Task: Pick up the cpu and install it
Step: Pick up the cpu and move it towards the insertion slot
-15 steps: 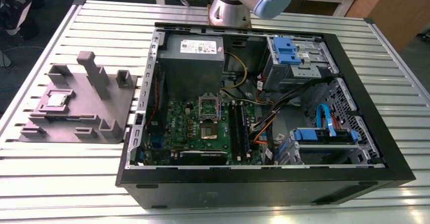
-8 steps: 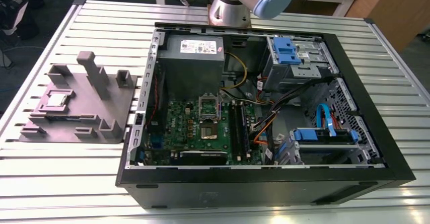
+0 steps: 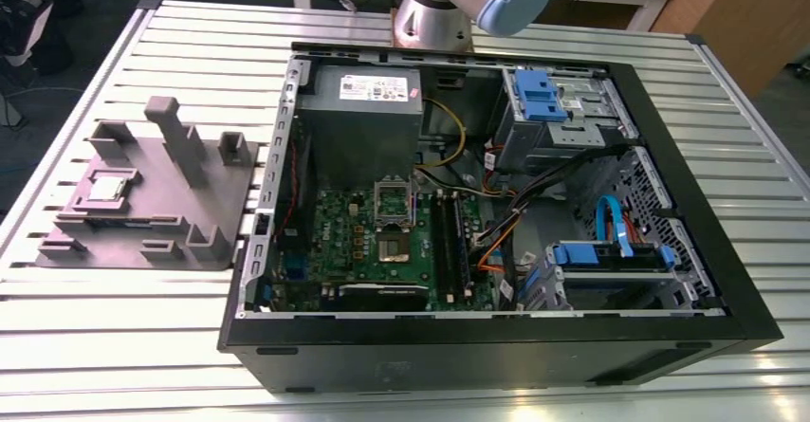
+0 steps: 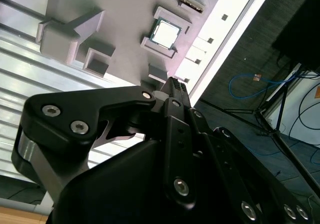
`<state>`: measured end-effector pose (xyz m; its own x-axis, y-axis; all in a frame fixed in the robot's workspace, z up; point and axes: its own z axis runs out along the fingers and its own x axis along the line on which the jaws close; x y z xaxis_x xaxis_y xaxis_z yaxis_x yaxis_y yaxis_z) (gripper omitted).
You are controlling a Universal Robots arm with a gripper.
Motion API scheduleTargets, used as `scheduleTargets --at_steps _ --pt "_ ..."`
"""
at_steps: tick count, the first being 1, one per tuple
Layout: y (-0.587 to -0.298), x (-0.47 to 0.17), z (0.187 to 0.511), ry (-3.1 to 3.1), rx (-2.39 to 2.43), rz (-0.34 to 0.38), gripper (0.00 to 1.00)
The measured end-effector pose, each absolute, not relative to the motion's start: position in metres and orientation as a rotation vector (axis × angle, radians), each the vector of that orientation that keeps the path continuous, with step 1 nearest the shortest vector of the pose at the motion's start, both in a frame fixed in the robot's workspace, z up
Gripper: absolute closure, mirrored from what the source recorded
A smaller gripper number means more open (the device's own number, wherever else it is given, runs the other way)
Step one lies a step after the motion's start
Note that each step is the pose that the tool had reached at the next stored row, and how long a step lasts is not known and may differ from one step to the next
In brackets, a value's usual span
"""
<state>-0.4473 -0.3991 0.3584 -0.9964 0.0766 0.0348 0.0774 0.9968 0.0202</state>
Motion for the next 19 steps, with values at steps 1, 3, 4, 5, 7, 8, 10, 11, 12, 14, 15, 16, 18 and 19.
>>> scheduleTargets --at_steps 1,3,4,5,7,8,10,11,12,14,15,16,18,19 --pt "-0.3991 -0.4473 0.3584 -3.105 -0.12 -0.033 0.9" --pt "-0.3991 -0.4473 0.3584 -3.105 -0.12 -0.033 0.89" --pt "-0.3991 -0.4473 0.3584 -3.105 -0.12 -0.033 0.83" --pt "-0.3991 -0.4474 0.3584 -3.105 -0.12 -0.033 0.83" --pt "-0.3991 -0.4474 0.3584 -3.105 -0.12 -0.033 0.77" --pt "-0.3991 -0.4474 0.3584 -3.105 -0.12 -0.033 0.71" --pt "-0.3991 -0.4474 0.3584 -3.105 -0.12 -0.033 0.65" --pt "-0.3991 -0.4474 0.3584 -3.105 -0.12 -0.033 0.59" --pt "-0.3991 -0.4474 0.3584 -3.105 -0.12 -0.033 0.53" --pt "-0.3991 -0.4474 0.3584 -3.105 -0.12 -0.033 0.47" --pt "-0.3991 -0.4475 0.3584 -3.105 -0.12 -0.033 0.47" --pt "-0.3991 -0.4475 0.3584 -3.105 -0.12 -0.034 0.41" --pt "-0.3991 -0.4475 0.3584 -3.105 -0.12 -0.033 0.41" --pt "-0.3991 -0.4475 0.3584 -3.105 -0.119 -0.033 0.41"
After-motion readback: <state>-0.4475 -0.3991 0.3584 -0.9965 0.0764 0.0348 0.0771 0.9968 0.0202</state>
